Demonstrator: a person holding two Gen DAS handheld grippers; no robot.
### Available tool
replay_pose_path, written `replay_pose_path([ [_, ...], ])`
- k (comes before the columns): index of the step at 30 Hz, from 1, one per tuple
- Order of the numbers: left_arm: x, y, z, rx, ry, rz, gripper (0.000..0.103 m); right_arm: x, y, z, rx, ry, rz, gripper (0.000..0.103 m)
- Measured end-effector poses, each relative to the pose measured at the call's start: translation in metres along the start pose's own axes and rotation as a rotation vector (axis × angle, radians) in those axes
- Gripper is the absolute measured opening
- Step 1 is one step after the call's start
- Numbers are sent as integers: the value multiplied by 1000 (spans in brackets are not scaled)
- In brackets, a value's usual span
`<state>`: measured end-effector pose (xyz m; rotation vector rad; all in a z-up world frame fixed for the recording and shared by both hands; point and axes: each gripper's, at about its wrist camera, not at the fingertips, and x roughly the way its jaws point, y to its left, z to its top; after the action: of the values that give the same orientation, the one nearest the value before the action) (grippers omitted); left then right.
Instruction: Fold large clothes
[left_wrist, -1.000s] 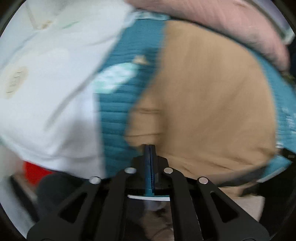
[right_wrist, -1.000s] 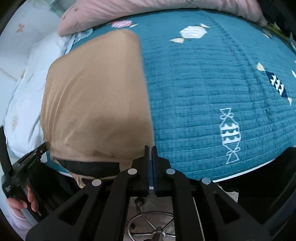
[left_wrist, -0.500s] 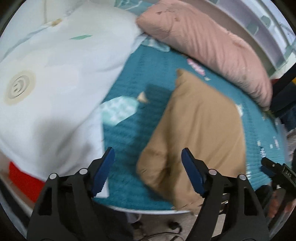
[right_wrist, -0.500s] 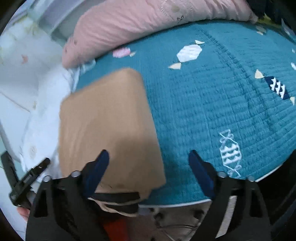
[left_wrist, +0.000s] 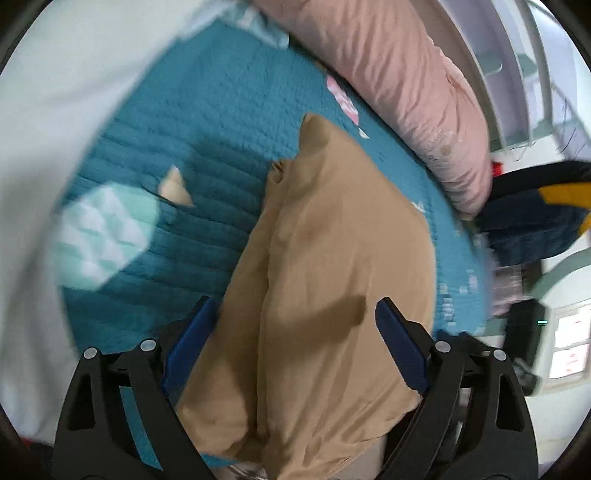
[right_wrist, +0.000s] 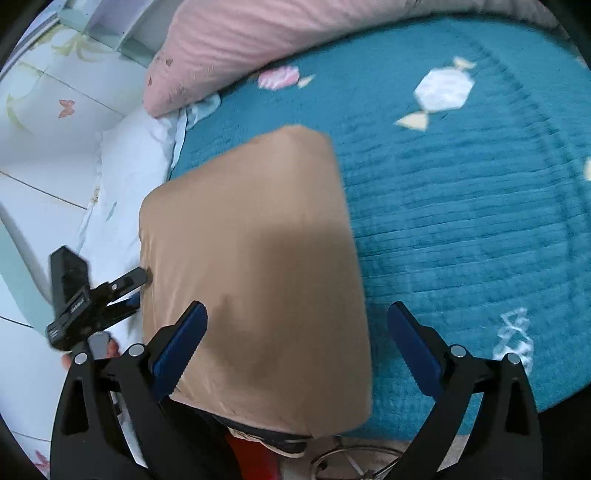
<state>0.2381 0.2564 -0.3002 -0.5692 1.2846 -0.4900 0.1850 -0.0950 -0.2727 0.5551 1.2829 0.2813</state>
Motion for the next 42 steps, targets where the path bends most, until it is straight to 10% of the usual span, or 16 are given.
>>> replay_pose_path([
  [12, 64, 46, 26, -121, 275, -391, 88, 69, -45, 39, 144, 232, 399, 96],
  [17, 74, 23, 20, -57, 253, -355, 72, 83, -49, 43, 168, 236, 418, 95],
  [22, 64, 8, 8, -54, 190, -364, 49, 57, -38, 35, 139, 159, 371, 57],
  [32, 31, -82, -11, 153, 94, -92, 47, -1, 5, 23, 3, 54, 298, 51],
  [42, 39, -171, -40, 239, 66, -104, 47, -85, -17, 24, -45, -49, 258, 50],
])
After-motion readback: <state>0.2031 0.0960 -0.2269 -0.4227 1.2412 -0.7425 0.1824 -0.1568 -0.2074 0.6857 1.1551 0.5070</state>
